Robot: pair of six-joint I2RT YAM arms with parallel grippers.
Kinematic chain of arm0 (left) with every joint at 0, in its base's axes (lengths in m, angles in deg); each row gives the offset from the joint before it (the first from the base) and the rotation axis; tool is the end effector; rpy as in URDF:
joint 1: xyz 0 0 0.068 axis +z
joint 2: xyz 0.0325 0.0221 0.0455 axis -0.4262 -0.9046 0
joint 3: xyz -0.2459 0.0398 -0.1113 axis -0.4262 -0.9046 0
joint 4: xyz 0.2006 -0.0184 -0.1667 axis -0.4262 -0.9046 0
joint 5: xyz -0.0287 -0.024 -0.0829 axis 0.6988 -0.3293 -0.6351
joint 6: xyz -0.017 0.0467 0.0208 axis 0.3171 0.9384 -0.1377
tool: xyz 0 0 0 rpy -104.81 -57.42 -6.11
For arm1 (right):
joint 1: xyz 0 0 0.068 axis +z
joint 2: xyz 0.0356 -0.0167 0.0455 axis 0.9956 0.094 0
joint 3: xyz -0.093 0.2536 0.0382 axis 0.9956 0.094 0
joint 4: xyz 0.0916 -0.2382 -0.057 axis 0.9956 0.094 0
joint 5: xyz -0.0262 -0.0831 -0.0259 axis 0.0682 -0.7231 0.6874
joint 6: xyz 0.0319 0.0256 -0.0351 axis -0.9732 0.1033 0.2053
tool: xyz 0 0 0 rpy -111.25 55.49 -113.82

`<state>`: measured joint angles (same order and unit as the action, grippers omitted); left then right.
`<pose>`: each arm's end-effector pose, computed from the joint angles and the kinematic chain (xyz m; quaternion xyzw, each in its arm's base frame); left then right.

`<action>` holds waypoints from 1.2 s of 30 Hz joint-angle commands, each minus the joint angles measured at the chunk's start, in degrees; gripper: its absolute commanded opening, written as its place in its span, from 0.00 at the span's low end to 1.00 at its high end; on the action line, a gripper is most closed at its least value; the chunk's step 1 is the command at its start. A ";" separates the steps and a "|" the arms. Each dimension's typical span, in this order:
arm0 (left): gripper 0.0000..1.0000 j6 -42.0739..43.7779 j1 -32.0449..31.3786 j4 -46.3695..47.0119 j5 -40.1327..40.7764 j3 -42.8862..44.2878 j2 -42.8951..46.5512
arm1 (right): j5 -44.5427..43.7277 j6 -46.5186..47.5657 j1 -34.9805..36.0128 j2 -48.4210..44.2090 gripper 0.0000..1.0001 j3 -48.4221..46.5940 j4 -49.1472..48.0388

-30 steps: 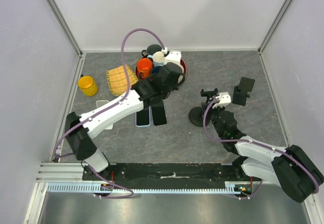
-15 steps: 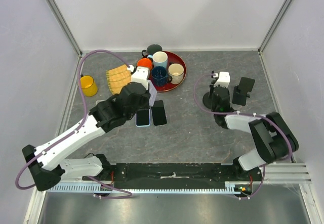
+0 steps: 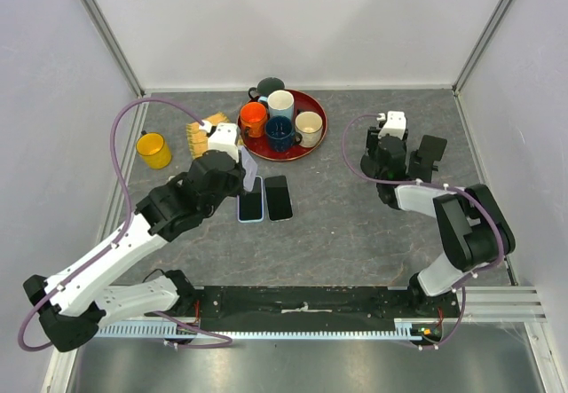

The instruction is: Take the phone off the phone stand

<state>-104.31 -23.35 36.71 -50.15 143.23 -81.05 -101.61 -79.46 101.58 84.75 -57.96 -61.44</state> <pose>0.1448 -0.1376 0.3690 0.0662 0.8465 -0.0982 0.5191 0.3214 0.0807 0.1937 0.0492 0.7673 -0.0880 0.6333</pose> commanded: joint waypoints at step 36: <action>0.02 -28.23 19.04 9.90 -34.95 6.28 -9.89 | 13.63 25.51 44.19 -14.08 0.98 -15.37 21.48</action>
<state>-127.50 -4.94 41.23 -81.58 150.00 -93.84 -83.69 -61.21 141.75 67.66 -68.58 -36.70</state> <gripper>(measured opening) 0.239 0.983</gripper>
